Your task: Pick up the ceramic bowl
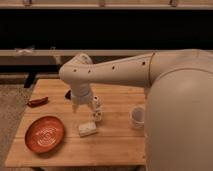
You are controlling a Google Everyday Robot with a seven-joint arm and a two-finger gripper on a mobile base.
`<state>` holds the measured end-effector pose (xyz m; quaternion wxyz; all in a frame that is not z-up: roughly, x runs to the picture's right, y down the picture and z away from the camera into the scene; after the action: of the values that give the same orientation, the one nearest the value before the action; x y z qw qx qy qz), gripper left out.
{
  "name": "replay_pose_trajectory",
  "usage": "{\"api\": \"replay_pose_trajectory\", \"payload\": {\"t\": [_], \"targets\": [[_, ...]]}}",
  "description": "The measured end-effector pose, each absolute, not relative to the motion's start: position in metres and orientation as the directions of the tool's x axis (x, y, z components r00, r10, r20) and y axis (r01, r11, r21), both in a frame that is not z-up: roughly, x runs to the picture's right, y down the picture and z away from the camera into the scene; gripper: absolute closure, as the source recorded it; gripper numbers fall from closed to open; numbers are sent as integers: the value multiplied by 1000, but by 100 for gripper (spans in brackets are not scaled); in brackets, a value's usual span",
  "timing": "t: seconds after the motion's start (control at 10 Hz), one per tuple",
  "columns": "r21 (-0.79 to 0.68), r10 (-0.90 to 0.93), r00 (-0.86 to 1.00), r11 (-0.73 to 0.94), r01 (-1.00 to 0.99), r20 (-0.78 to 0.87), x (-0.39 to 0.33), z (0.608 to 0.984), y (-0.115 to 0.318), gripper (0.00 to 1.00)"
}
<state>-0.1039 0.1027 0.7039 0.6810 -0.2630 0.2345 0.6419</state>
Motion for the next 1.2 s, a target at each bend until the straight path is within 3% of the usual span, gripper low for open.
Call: {"api": "replay_pose_trajectory", "payload": {"t": [0.9, 1.2], "targets": [[-54, 756, 67, 43, -998, -652, -104, 703, 102, 35], [-59, 777, 111, 95, -994, -620, -137, 692, 109, 35]]}}
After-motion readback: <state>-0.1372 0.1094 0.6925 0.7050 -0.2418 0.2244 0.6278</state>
